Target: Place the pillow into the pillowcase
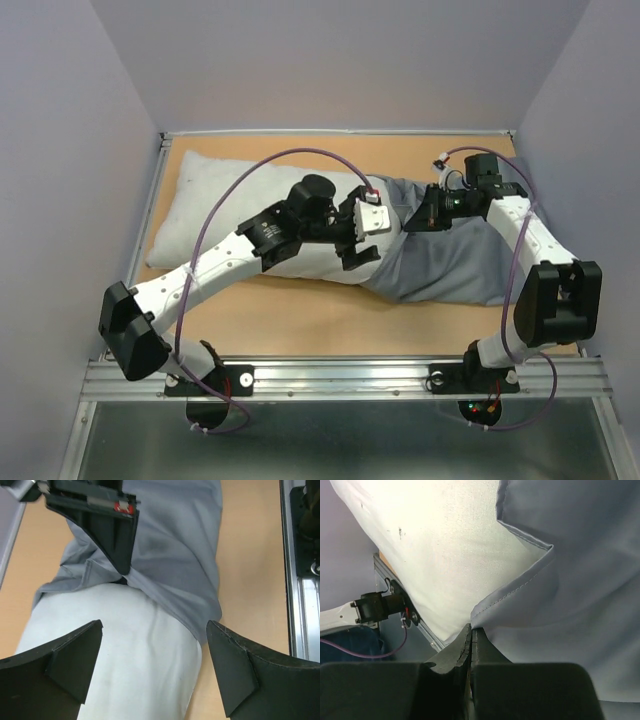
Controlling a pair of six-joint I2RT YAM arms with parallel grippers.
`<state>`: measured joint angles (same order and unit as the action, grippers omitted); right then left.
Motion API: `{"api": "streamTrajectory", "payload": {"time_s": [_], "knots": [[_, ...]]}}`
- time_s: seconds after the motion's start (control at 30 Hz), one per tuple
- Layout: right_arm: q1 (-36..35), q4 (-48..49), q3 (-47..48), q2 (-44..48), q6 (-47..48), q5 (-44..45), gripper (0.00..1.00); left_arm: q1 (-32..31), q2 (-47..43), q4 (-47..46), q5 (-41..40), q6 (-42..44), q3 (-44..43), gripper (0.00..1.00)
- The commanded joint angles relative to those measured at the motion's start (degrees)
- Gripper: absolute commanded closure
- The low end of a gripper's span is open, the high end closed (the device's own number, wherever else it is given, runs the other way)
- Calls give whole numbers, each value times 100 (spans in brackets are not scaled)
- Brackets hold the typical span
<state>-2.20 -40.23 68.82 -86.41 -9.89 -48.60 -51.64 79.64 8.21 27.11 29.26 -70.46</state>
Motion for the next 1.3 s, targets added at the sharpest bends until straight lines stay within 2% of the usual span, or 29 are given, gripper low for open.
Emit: {"api": "streamTrajectory", "payload": {"time_s": [0.0,0.13,0.17,0.33,0.4,0.43,0.47,0.5,0.53,0.57,0.6,0.63,0.7,0.73,0.77,0.83,0.87,0.97,1.07,1.2,1.27], "knots": [[-184,472,-35,-60,198,-124,100,372,-150,938,331,-8,-460,3],[-421,525,123,-69,172,-141,100,1250,472,805,295,158,-740,2],[-457,542,167,-51,163,-150,100,1340,900,857,268,290,-1029,2],[-571,718,667,28,-118,-299,99,1700,1940,849,240,958,-1427,5],[-641,936,747,37,-390,-308,99,1718,2301,928,390,1091,-1515,13],[-729,1034,791,45,-626,-325,99,1718,2485,1094,765,1152,-1576,24],[-808,1148,800,37,-724,-317,99,1710,2487,1182,987,1153,-1576,24],[-887,1349,800,37,-812,-239,98,1657,2565,1244,1198,1057,-1620,40],[-1044,1464,730,37,-978,-168,98,1613,2487,1271,1583,995,-1612,61],[-1098,1561,677,19,-1067,-167,98,1552,2391,1271,1769,960,-1577,78],[-1142,1701,633,2,-1163,-176,98,1473,2251,1254,1902,933,-1516,93],[-1177,1729,589,1,-1277,-194,98,1298,2084,1097,2077,881,-1419,100],[-1187,1720,493,36,-1322,-150,96,1130,1541,990,2227,854,-1025,100],[-1178,1694,458,89,-1322,-89,92,982,1381,981,2298,915,-884,100],[-1160,1641,457,133,-1227,-19,77,902,1109,981,2281,950,-604,100],[-872,1326,580,317,-989,122,60,822,914,1025,2228,1038,-312,100],[-705,1238,659,361,-936,140,43,787,792,1042,2176,1099,-189,100],[-168,799,1412,283,-428,367,27,769,659,1069,1912,1249,172,100],[-158,122,2345,-129,388,1604,24,743,553,1043,1675,1302,357,100],[-158,-958,2943,-665,1418,2056,26,734,544,955,1446,1250,383,100],[-149,-1985,3111,-929,2074,2039,30,717,562,823,1288,1162,401,100]]}}
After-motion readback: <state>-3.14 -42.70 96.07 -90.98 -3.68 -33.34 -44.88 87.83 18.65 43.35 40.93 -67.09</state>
